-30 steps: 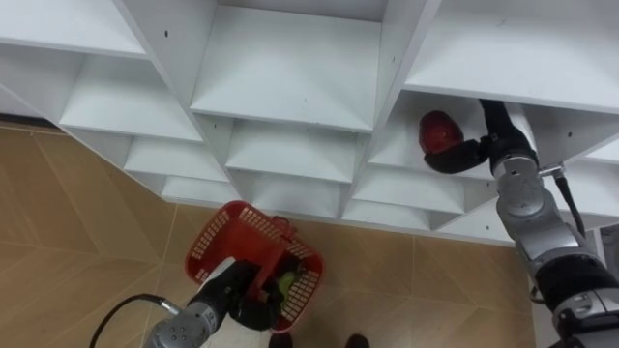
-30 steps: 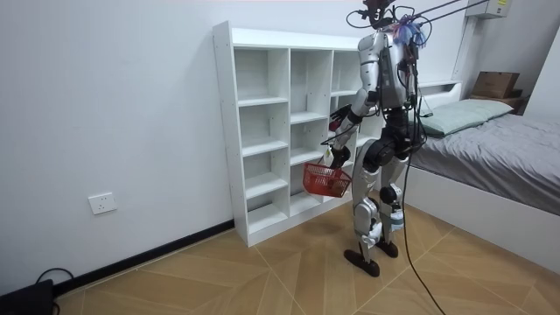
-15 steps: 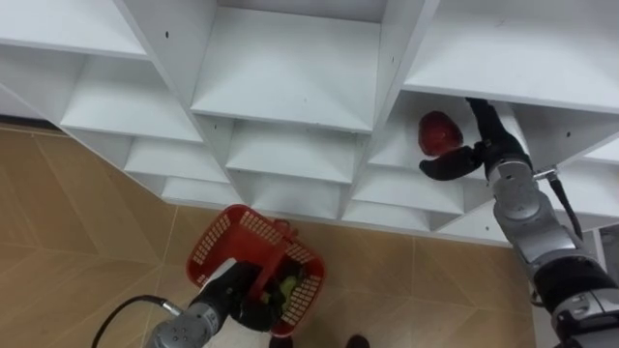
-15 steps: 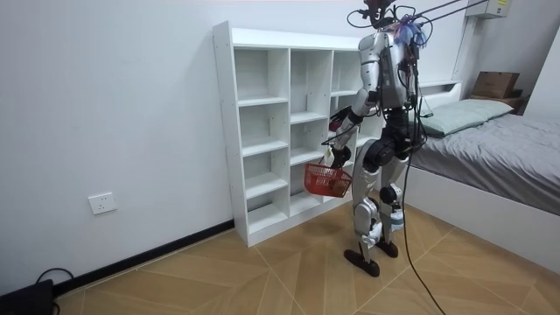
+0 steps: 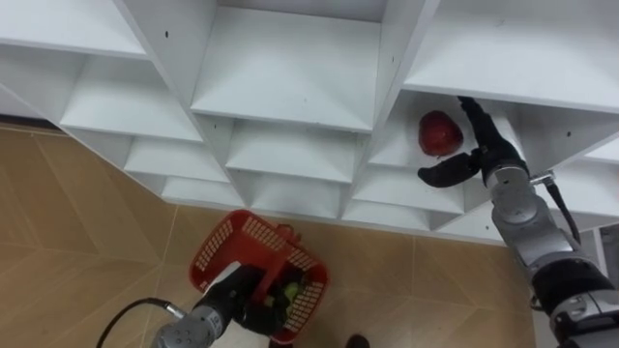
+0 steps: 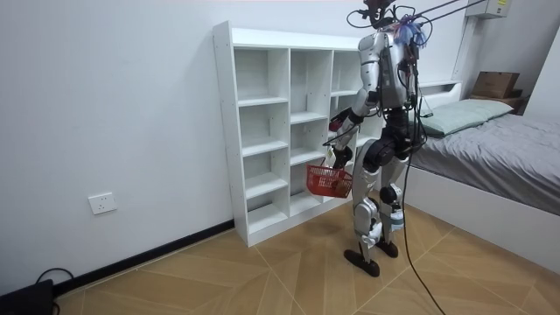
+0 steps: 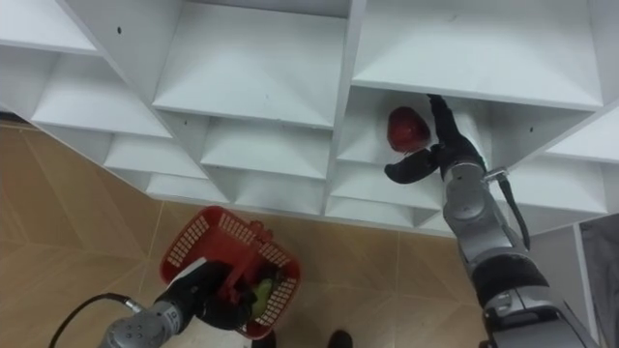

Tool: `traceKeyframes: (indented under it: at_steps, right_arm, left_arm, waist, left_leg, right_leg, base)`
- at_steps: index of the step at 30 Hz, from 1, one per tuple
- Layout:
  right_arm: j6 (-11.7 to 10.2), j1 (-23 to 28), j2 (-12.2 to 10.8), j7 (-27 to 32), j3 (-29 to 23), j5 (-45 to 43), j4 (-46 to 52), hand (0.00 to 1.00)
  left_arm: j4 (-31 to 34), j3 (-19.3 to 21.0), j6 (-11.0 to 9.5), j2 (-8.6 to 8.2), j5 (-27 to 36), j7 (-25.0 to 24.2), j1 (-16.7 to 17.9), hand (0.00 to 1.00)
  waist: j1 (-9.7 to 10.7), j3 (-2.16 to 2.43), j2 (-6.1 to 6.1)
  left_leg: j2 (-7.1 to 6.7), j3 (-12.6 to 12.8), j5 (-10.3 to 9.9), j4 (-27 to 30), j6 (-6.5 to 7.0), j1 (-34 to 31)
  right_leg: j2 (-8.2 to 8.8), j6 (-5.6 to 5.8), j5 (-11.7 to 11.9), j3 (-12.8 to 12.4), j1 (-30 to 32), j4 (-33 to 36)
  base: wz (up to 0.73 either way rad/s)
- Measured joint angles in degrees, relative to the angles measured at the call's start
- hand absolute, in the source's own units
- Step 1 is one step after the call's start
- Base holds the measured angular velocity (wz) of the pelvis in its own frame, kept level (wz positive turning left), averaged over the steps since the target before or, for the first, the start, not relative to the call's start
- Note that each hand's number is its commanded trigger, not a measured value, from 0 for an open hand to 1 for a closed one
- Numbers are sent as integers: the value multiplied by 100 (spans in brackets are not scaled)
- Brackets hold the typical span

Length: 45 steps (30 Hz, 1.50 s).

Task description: Collect fruits from the closet

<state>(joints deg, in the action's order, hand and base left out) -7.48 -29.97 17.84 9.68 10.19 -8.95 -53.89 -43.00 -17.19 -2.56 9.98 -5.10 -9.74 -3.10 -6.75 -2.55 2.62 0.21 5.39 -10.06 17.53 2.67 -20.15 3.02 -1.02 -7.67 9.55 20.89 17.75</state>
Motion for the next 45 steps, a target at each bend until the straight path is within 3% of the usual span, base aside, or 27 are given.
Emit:
traceKeyframes:
  at_steps: [7,25,26,27,30,45]
  right_arm:
    - [0,0,-6,-46,0,-29,1,0]
    - [-2,0,-29,-116,-3,-44,11,0]
    - [-2,0,-29,-118,-3,-49,11,20]
    - [-2,0,-29,-123,-3,-54,11,59]
    - [-2,0,-28,-172,-4,-63,17,100]
    - [5,6,-80,-245,-5,4,54,100]
  left_arm:
    - [0,0,-29,-3,0,-1,-49,100]
    - [-23,4,-33,-30,0,7,-133,100]
    - [-27,4,-33,-32,0,7,-133,100]
    - [-39,4,-33,-35,0,8,-133,100]
    - [-82,4,-33,-37,0,8,-134,100]
    - [-106,4,-33,-47,0,15,-139,100]
  waist:
    - [-1,-50,8]
    - [-4,-41,-11]
    - [-4,-40,-12]
    - [-4,-39,-14]
    - [-3,-37,-17]
    - [0,-26,-35]
  left_leg:
    - [0,-2,0,-1,0,-11]
    - [2,7,0,9,0,-3]
    - [2,7,0,9,0,-3]
    - [2,7,0,9,0,-3]
    - [2,7,0,10,0,-2]
    - [3,40,4,-2,6,95]
  right_leg:
    - [2,0,0,7,10,0]
    - [1,-5,3,-11,13,5]
    - [1,-5,3,-11,13,5]
    - [1,-5,3,-12,13,6]
    - [1,-5,3,-13,12,6]
    - [5,-9,6,-5,-61,20]
  base:
    - [0]
    - [0]
    - [0]
    - [0]
    - [0]
    - [0]
